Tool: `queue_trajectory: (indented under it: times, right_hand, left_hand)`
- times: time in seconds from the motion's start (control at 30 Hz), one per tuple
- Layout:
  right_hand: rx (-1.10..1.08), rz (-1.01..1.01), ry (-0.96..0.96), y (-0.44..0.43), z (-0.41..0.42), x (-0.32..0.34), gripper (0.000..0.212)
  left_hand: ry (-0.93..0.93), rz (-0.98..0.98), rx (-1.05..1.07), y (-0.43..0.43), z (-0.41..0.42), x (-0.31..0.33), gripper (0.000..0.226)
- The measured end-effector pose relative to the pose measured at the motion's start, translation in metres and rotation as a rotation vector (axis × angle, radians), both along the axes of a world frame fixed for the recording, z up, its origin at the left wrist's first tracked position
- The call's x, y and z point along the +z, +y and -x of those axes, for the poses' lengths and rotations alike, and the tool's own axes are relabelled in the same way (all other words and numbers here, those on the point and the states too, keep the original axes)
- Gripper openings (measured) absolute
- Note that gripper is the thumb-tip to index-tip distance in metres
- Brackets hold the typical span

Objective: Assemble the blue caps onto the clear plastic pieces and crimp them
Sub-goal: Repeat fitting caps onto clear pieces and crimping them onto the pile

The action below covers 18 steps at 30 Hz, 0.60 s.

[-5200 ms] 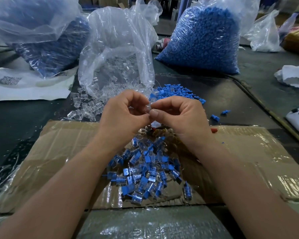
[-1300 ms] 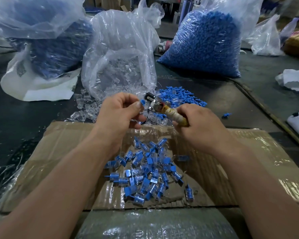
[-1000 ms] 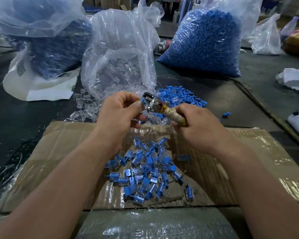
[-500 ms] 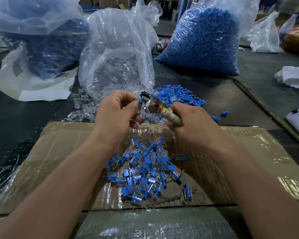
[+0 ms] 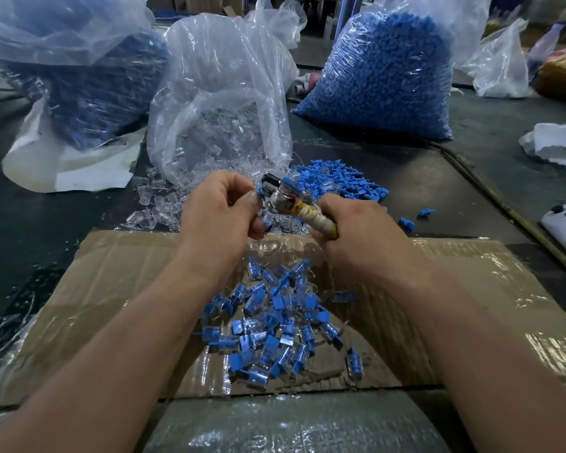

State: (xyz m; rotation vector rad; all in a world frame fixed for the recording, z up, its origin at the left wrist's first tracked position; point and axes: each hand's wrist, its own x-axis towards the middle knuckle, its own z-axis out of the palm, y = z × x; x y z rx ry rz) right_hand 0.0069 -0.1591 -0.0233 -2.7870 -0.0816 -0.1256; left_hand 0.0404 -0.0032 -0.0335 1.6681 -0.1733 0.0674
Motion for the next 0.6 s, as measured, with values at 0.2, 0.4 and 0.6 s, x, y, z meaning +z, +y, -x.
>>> queue_trajectory:
  times: [0.2,0.4,0.6]
  right_hand:
    - [0.0,0.009,-0.077,0.002,0.0,-0.005,0.011]
    - [0.013,-0.044,-0.032,-0.006,-0.002,-0.007,0.02]
    - [0.045,-0.048,0.005,-0.013,-0.001,-0.005,0.021]
  left_hand:
    - [-0.018,0.0,-0.001,0.002,0.002,0.003,0.019]
    - [-0.04,-0.043,0.026,0.003,0.0,0.001,0.019]
    - [-0.059,-0.041,0.117,0.007,-0.002,0.0,0.018]
